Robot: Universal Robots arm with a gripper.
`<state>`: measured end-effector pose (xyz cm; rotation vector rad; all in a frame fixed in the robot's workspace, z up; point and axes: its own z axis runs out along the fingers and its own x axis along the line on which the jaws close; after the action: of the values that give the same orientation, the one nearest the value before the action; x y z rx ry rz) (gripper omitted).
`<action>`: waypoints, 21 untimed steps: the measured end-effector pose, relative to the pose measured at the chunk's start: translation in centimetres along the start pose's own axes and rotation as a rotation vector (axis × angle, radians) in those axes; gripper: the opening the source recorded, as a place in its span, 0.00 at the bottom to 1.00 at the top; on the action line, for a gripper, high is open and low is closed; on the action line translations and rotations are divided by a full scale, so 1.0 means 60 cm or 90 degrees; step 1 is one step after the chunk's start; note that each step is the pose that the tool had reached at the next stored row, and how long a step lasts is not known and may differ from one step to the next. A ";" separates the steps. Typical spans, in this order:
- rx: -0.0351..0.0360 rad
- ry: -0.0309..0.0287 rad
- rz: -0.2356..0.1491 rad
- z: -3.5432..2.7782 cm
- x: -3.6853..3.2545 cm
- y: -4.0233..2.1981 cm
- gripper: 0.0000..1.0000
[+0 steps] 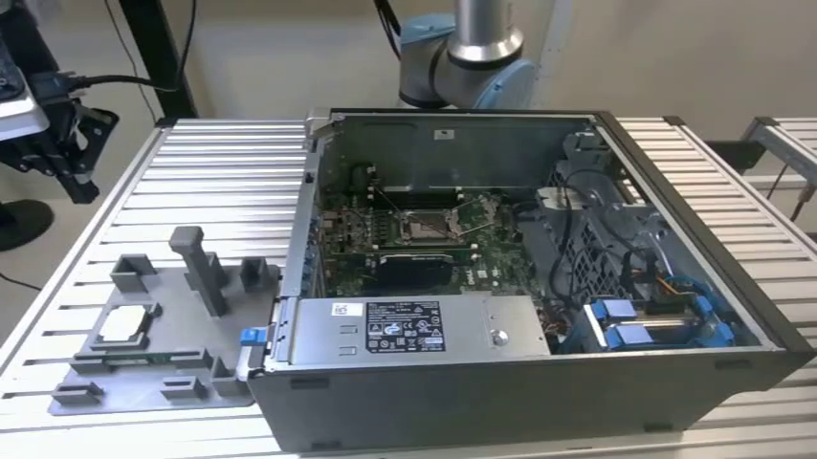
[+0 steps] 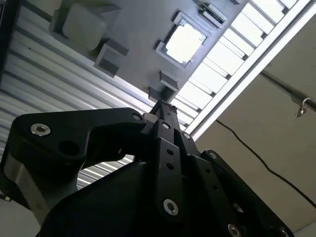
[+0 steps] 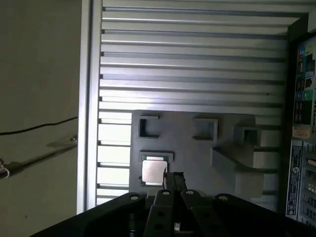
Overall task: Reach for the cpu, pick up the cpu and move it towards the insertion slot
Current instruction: 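Reach for the cpu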
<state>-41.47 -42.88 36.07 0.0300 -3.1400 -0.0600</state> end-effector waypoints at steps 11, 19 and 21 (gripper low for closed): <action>0.0000 0.0000 0.000 0.005 0.012 -0.012 0.00; 0.0000 0.0001 -0.001 0.007 0.016 -0.013 0.00; 0.0000 0.0000 -0.001 0.007 0.016 -0.013 0.00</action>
<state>-42.39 -43.65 35.61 0.0321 -3.1399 -0.0600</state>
